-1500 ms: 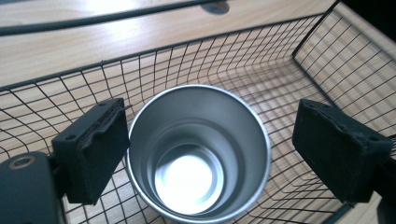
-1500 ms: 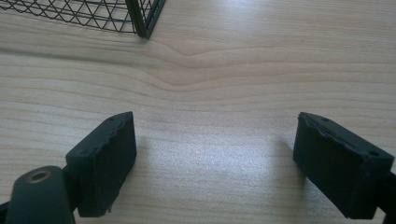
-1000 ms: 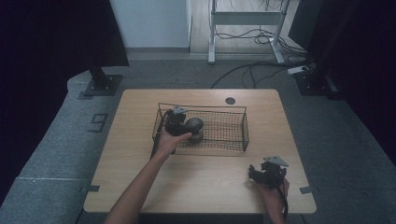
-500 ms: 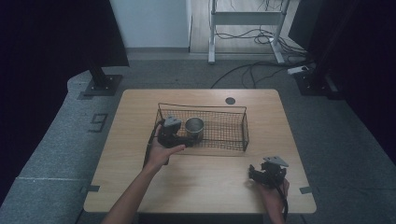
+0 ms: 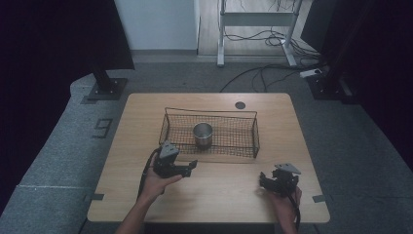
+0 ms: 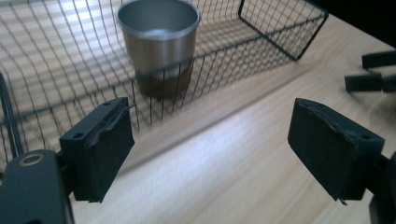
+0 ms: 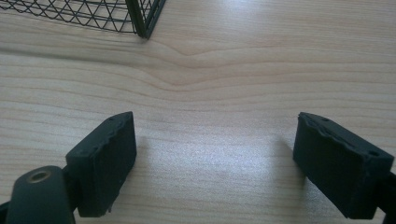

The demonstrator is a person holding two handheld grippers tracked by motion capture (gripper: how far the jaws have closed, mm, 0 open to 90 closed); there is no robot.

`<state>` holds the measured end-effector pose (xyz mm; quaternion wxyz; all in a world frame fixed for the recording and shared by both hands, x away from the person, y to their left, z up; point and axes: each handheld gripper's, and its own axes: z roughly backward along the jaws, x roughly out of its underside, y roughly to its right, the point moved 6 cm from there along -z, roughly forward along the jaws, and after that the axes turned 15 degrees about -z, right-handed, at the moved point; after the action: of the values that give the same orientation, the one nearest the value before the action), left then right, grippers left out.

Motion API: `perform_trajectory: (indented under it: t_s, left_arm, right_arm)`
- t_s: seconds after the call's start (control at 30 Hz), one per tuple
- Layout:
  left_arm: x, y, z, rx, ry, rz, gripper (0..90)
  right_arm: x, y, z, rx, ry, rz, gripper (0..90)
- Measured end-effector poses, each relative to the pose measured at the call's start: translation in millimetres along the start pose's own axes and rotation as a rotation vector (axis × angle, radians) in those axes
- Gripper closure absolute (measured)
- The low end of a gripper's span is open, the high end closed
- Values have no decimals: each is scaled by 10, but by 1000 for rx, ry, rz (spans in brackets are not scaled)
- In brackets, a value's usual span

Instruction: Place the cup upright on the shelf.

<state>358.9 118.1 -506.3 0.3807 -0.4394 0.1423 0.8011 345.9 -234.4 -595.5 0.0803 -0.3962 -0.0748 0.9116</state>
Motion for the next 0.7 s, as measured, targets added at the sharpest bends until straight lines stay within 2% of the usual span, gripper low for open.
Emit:
perform_trajectory:
  t_s: [0.23, 0.3, 0.4, 0.47, 0.6, 0.7]
  left_arm:
    - [337, 98, 79, 10, -26, 14, 142]
    - [428, 135, 70, 18, -35, 22, 143]
    - [540, 161, 27, 25, -68, 13, 142]
    - [590, 161, 9, 24, -74, 28, 142]
    - [664, 110, 2, -4, -93, 25, 143]
    - [693, 73, 10, -10, -92, 46, 143]
  right_arm:
    - [0, 0, 0, 1, 0, 1, 132]
    - [0, 0, 0, 1, 1, 1, 133]
    - [0, -1, 0, 1, 1, 1, 133]
    - [0, -2, 1, 0, 1, 2, 133]
    - [-1, 0, 0, 0, 3, 5, 134]
    - [-1, 0, 0, 0, 2, 5, 134]
